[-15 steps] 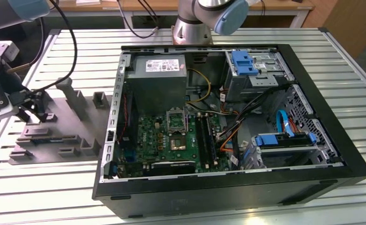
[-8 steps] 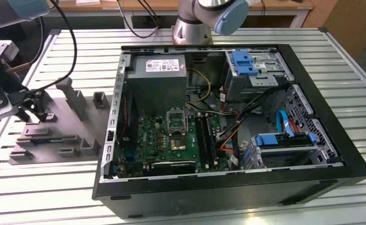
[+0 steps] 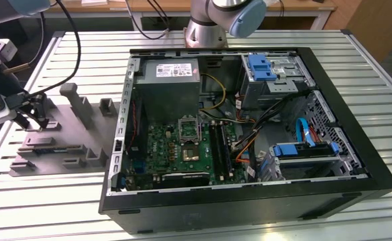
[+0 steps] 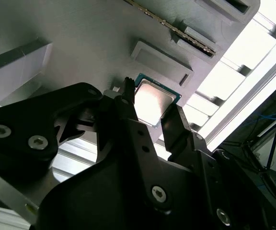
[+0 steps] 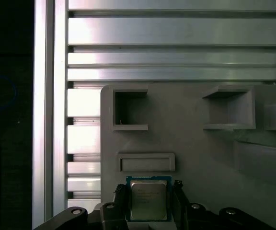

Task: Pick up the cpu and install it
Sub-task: 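Pick up the cpu and move it towards the insertion slot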

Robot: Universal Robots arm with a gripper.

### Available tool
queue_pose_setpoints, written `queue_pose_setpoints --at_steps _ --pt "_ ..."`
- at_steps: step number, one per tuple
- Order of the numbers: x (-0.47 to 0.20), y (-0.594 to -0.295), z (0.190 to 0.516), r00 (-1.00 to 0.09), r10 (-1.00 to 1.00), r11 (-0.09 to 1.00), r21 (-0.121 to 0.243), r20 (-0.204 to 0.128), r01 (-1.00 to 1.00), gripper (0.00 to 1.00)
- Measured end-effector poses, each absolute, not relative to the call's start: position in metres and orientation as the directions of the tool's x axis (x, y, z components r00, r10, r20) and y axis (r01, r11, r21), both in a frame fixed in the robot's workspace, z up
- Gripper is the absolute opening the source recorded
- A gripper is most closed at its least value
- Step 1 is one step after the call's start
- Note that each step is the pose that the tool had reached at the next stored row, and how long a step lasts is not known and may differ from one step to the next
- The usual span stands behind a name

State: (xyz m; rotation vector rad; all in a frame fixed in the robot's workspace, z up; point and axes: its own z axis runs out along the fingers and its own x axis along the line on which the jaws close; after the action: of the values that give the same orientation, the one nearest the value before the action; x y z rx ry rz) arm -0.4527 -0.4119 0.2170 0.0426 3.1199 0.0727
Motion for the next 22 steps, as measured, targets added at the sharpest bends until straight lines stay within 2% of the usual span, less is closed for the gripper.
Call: queue_pose_setpoints --at_steps 22 --pt "-0.4527 -0.4119 0.2225 -0.999 0.028 0.999 0.047 -0.020 0.027 0.47"
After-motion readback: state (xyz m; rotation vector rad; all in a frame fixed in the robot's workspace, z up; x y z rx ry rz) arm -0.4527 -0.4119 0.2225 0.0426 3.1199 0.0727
